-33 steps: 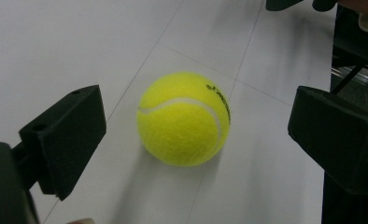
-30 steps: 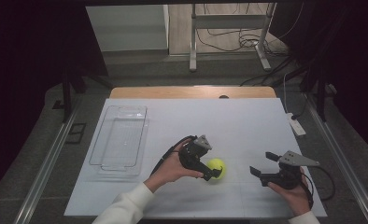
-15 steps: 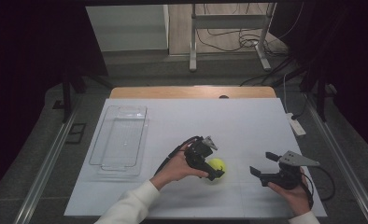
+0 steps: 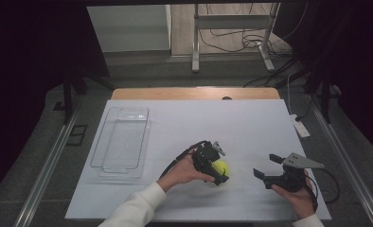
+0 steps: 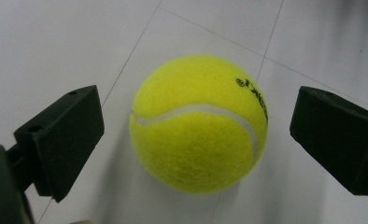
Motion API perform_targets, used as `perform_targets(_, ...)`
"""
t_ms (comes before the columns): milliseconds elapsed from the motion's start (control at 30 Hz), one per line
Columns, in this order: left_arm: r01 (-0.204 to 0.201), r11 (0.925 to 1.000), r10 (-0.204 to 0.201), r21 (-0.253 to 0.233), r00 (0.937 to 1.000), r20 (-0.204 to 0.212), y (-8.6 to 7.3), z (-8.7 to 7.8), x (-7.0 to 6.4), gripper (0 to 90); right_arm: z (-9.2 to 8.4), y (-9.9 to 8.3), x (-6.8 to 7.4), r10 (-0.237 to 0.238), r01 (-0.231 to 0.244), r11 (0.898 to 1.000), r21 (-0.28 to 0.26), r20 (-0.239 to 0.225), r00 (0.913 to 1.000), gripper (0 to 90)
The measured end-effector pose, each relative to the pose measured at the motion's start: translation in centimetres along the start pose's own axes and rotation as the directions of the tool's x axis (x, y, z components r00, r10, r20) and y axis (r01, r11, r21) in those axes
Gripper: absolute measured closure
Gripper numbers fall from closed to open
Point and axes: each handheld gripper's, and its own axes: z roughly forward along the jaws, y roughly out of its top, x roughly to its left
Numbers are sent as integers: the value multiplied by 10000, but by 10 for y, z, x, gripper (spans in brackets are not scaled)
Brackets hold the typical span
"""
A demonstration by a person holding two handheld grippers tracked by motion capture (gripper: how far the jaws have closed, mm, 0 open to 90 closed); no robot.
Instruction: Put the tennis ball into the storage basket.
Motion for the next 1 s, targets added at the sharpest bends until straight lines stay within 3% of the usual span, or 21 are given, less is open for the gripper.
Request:
perform_targets(300,114,9994,-105,335,9995,-284,0,7,2,94,0,0,0,-4,4,10000,22,2,10000,95)
perform_targets(433,160,9997,-162,188,9998,121,-1,8,1,228,1,-1,0,-10,10,10000,49,4,10000,95)
perform_targets(467,38,9998,-39,211,10000,28,0,8,-1,259,1,-1,0,-14,14,10000,57,4,10000,95)
perform_targets(733,-119,9998,120,172,9999,-64,-1,5,-2,270,0,-1,-1,0,0,10000,27,33,10000,96)
perform_targets(1000,-190,9989,184,-440,9997,-127,-4,-11,-4,271,0,-1,-1,21,-21,10000,-8,67,10000,97)
